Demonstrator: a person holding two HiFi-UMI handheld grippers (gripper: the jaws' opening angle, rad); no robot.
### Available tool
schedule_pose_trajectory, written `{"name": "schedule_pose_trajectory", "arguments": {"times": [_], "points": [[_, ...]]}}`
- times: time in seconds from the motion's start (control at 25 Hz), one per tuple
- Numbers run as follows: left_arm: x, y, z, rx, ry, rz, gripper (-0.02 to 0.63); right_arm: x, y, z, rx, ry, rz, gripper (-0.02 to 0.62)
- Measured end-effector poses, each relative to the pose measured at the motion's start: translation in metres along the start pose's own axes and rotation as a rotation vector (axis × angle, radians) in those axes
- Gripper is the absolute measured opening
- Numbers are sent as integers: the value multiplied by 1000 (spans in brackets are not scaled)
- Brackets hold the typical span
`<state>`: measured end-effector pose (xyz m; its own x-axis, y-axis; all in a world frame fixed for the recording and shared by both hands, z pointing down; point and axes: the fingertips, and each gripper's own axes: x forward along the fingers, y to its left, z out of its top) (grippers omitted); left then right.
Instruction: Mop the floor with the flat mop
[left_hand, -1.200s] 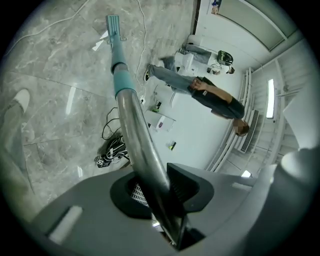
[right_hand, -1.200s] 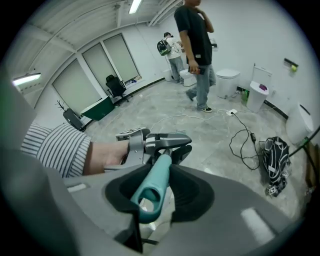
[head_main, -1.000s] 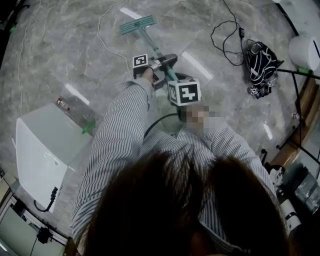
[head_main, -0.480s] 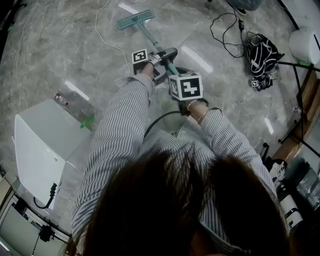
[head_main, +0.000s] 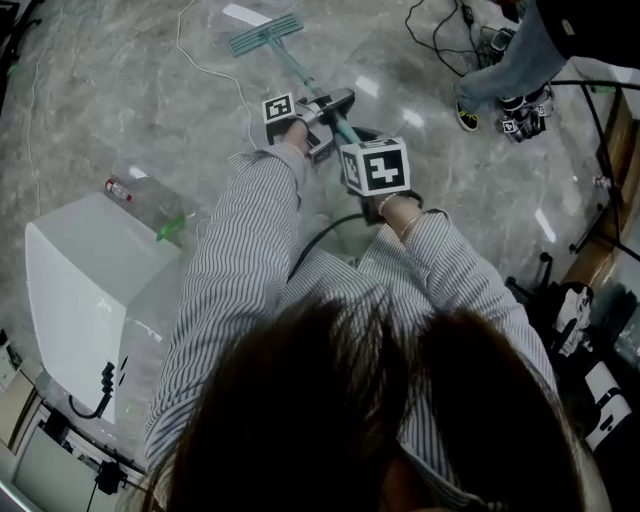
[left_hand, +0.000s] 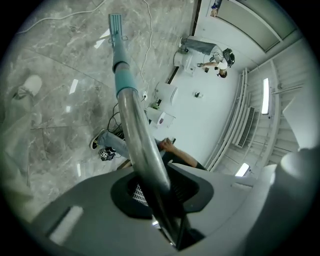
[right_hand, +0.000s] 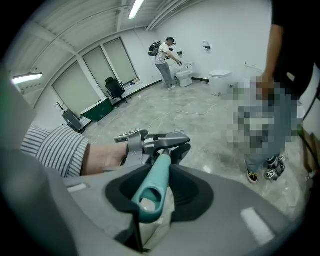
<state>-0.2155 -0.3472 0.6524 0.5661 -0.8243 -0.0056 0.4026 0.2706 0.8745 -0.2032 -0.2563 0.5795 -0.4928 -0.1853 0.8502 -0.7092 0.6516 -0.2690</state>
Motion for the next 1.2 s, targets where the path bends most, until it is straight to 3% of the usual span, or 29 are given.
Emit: {"name": "schedule_pose_trajectory", "arguments": {"times": [0.4,0.6,0.92,1.2], "points": [[-61,71,-138,0,75,56,78,-71,31,-143,62,-18,-30,115],[-90,100,-205,-35,55,41,75,-111,43,-209,52,24,-31,115],[-99,139,-292,-33,97,73,75,-161,34,-284,42,13,-30,114],[-97,176,-366,-33,57,53,77,-210,13,-352,15,28,-1,114]]}}
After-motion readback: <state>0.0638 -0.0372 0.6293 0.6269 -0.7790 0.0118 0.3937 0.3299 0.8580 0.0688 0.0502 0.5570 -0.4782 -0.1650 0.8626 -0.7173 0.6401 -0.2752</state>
